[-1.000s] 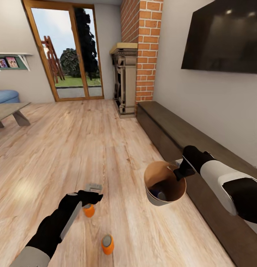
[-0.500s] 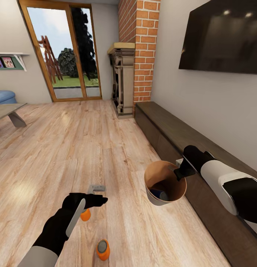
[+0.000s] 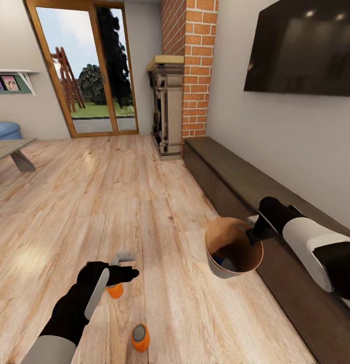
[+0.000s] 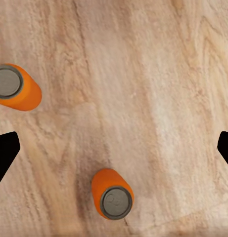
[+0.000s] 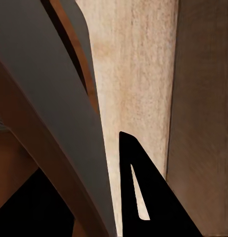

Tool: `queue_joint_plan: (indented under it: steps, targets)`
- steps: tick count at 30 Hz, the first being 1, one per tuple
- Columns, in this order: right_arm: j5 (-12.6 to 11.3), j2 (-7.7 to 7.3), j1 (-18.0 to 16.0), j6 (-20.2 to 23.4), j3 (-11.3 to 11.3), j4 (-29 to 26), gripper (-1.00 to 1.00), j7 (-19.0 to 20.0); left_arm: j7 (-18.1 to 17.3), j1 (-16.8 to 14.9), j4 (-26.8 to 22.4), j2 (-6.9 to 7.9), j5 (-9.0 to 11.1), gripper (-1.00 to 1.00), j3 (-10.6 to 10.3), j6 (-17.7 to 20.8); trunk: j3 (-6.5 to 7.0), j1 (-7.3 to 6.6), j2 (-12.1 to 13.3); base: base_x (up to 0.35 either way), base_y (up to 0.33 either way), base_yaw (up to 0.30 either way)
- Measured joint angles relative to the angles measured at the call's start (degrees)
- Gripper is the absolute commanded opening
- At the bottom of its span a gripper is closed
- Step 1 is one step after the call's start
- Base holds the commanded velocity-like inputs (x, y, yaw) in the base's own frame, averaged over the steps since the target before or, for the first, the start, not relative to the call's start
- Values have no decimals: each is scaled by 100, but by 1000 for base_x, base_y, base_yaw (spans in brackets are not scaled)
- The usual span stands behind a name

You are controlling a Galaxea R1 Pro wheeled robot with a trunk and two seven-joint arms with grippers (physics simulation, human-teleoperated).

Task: Put the three can of soda from the living room inside the tash can in the kitchen.

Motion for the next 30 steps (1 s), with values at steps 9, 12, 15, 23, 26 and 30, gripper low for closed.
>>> queue_joint_plan:
  steps: [9, 12, 15, 23, 26, 30]
  targets:
    - [-64, -42, -18, 16, -28, -3, -100, 6, 11, -6, 5, -77, 5, 100, -22, -11, -200, 23, -12, 0, 0, 0]
    - [42, -44, -45, -7, 18, -3, -100, 0, 12, -8, 5, -95, -1, 100, -25, -24, -266, 31, -16, 0, 0, 0]
    - [-24, -44, -101, 7, -12, -4, -100, 6, 17, -4, 5, -104, -3, 100, -29, -35, -332, 39, -20, 0, 0, 0]
    - [162, -27, -287, 8, -7, 2, -100, 16, 22, -6, 5, -115, -4, 100, -35, -46, -510, 59, -31, 0, 0, 0]
    - [256, -16, -309, 7, -12, -1, -100, 19, 24, -5, 5, -115, -4, 100, -35, -46, -576, 67, -35, 0, 0, 0]
    - [297, -16, -430, 10, -37, 3, -100, 27, 23, -4, 3, -116, -5, 100, -35, -52, -664, 77, -40, 0, 0, 0]
